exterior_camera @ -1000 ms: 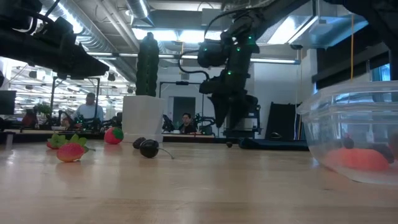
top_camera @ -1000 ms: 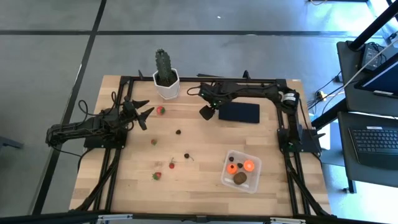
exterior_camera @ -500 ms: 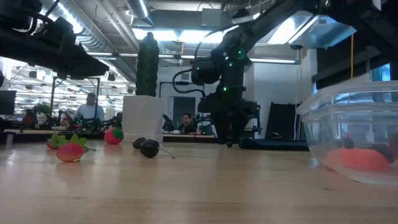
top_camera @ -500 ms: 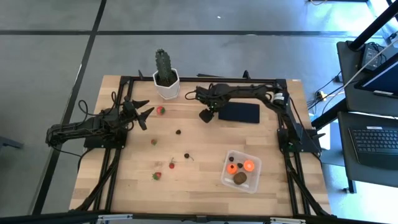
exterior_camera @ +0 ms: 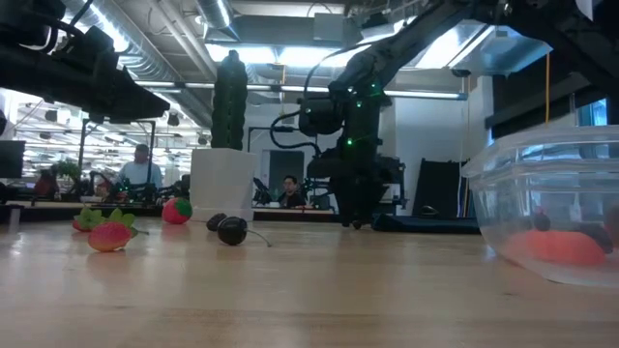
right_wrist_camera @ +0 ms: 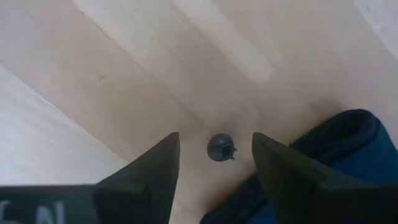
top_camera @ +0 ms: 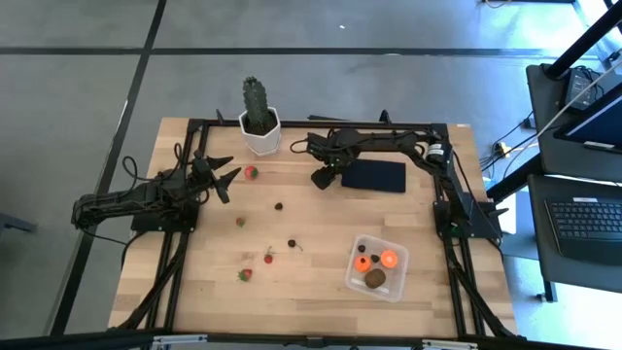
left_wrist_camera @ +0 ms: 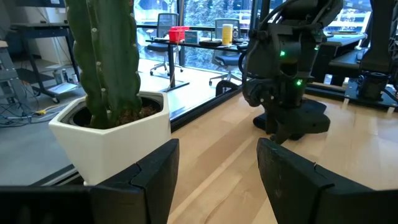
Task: Pick and placing Produce into tupperware
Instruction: Put the blueberry into the transparent bin, then put the blackberry into the transparent bin
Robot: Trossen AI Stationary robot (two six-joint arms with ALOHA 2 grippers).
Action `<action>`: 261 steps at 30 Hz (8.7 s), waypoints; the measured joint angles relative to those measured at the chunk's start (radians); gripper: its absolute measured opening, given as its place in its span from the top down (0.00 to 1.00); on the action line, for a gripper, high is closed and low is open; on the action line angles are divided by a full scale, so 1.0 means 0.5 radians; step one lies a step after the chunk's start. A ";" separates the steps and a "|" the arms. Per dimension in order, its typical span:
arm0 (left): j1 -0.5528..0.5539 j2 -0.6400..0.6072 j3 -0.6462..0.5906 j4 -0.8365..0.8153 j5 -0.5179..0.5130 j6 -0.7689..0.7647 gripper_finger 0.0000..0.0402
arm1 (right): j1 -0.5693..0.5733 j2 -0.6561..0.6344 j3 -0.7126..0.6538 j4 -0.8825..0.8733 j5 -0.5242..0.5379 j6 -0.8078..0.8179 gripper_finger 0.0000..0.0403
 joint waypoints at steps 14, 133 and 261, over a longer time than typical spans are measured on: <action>-0.001 0.000 0.000 0.000 0.000 0.001 0.48 | 0.001 0.077 0.008 -0.007 -0.098 -0.003 0.63; 0.000 0.007 0.001 -0.002 0.075 -0.105 0.48 | 1.278 -0.819 -0.761 0.114 -0.445 0.916 0.48; -0.001 0.010 -0.002 0.544 0.687 0.059 0.48 | 0.042 -3.780 -3.070 2.063 0.157 -1.372 0.51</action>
